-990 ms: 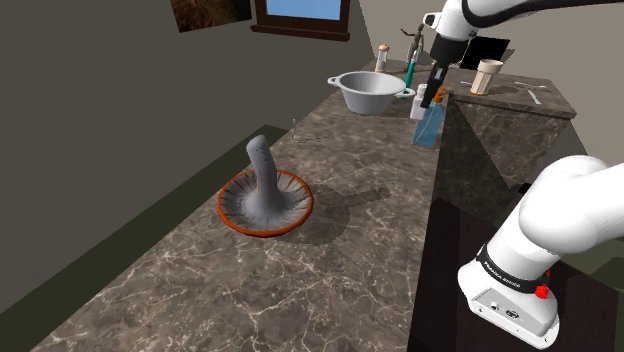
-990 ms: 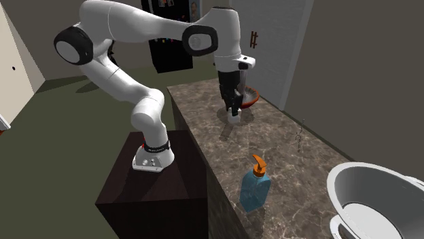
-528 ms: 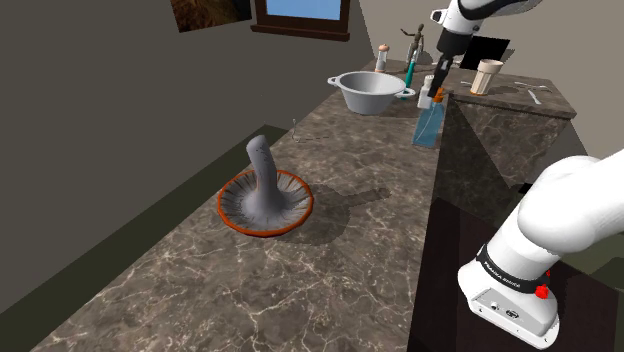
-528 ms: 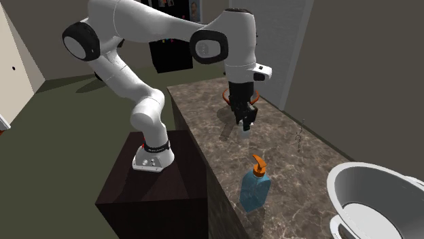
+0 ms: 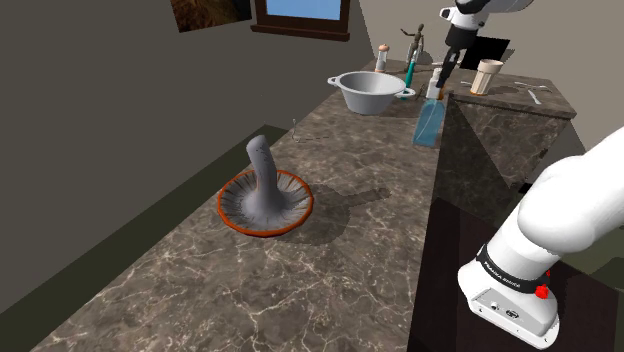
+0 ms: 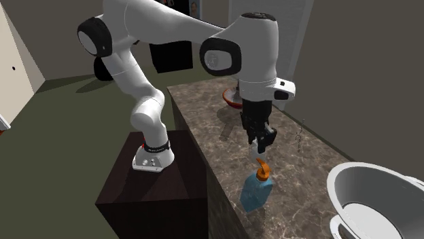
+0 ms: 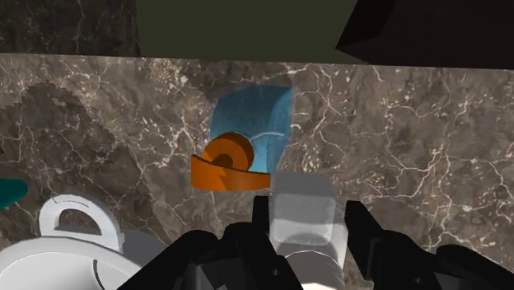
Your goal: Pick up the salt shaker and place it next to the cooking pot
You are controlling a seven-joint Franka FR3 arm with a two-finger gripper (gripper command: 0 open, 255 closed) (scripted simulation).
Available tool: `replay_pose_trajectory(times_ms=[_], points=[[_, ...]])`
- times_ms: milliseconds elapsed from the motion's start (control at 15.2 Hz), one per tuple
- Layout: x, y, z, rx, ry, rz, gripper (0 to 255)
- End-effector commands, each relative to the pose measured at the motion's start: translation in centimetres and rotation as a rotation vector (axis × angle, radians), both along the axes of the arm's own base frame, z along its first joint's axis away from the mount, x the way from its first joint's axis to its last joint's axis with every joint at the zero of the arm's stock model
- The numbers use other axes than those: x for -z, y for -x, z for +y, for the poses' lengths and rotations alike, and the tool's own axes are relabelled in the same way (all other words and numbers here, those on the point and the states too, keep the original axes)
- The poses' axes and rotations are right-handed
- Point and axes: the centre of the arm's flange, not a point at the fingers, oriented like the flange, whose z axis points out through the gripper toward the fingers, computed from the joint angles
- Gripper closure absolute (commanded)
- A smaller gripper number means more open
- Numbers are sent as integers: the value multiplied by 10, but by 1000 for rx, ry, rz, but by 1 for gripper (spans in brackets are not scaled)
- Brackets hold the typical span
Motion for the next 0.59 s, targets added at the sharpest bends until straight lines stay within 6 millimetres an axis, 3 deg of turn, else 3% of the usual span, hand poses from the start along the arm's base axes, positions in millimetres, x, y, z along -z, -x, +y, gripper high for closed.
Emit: replay_pose_trajectory(times_ms=[0, 528], points=[[-2, -5, -26, -1, 2, 0, 255], [-2, -28, -129, -1, 2, 0, 255]])
